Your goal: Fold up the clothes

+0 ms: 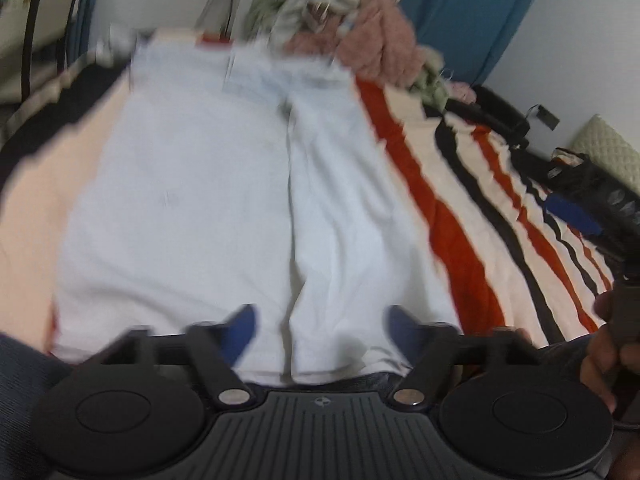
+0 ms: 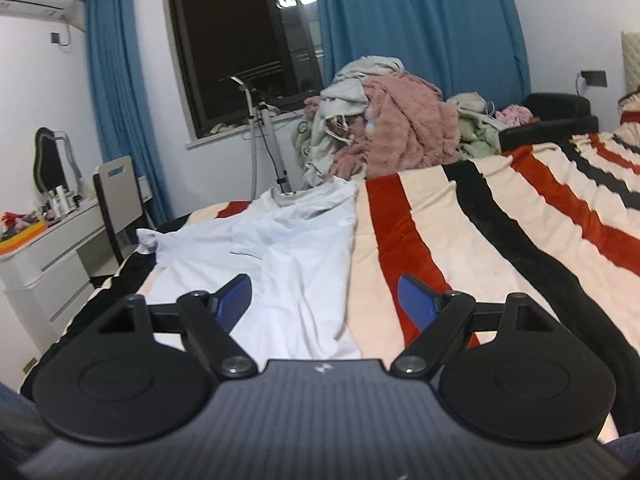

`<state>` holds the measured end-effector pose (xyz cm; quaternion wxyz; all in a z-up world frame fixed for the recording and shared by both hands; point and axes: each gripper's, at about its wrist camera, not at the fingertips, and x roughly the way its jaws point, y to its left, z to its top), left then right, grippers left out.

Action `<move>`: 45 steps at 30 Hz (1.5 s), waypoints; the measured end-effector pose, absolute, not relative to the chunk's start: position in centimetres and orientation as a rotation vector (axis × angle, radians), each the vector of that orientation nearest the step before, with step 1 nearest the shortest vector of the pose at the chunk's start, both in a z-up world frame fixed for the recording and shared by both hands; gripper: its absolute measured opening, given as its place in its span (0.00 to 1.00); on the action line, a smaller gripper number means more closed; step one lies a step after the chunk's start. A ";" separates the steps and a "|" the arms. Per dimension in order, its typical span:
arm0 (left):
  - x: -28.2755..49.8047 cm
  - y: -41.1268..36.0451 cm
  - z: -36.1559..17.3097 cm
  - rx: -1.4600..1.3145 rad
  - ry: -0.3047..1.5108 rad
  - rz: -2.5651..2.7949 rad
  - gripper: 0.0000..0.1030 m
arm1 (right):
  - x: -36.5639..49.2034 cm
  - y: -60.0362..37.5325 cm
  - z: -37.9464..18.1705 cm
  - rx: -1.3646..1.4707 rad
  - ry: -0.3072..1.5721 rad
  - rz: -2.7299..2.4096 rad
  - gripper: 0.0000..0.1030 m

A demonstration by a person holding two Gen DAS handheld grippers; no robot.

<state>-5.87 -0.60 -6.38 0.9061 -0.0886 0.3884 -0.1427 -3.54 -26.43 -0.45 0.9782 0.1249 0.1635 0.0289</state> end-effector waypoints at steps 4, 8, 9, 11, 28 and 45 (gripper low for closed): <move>-8.4 -0.6 -1.8 -0.094 0.688 -0.300 0.90 | -4.8 -25.9 0.7 0.249 0.323 0.073 0.80; -9.5 1.0 2.5 -0.099 0.637 -0.275 0.96 | -5.6 -25.5 3.5 0.251 0.327 0.071 0.80; -9.7 1.6 3.7 -0.108 0.634 -0.270 0.96 | -5.7 -25.3 4.4 0.246 0.328 0.081 0.80; -10.2 2.9 6.2 -0.114 0.614 -0.255 0.97 | -5.8 -24.8 6.0 0.244 0.340 0.100 0.80; -1.0 5.8 9.8 -0.140 0.593 -0.086 0.99 | 3.5 -20.3 10.5 0.153 0.507 0.232 0.79; 11.2 21.5 -4.5 -0.468 0.638 0.147 0.99 | 30.6 -3.7 -1.4 -0.083 0.660 0.435 0.63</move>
